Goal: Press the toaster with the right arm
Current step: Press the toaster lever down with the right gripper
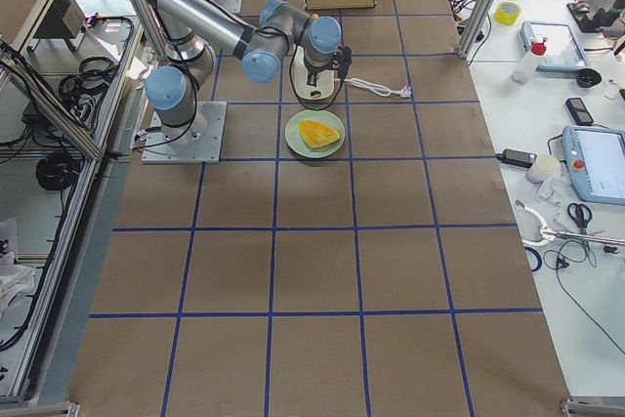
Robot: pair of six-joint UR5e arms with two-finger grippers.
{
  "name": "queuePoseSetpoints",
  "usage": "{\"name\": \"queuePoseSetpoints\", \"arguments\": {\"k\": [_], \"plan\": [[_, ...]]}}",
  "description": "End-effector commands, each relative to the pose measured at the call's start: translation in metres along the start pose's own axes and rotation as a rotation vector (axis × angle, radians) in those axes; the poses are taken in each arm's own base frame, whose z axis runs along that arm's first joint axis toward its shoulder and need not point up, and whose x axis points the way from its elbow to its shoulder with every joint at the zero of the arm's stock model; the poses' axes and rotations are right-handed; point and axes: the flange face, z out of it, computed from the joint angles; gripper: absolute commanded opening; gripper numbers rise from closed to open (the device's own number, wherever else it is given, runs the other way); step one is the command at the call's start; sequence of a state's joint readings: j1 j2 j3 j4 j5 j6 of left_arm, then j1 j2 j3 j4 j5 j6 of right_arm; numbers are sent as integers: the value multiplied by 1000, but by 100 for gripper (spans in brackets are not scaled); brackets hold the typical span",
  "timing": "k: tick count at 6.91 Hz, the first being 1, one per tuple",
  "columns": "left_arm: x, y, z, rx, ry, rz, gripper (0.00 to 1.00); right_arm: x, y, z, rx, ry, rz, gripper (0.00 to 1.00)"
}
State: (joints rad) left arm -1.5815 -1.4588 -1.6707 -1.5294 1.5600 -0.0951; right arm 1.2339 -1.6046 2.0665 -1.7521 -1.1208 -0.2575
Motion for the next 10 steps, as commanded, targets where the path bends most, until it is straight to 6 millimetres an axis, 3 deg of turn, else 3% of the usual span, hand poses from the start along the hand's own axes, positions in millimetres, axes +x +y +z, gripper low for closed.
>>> {"name": "queuePoseSetpoints", "arguments": {"k": [1, 10], "plan": [[0, 0, 1, -1, 1, 0, 100, 5, -3, 9, -17, -14, 7, 0], [0, 0, 1, -1, 0, 0, 100, 19, -16, 30, -43, -21, 5, 0]]}}
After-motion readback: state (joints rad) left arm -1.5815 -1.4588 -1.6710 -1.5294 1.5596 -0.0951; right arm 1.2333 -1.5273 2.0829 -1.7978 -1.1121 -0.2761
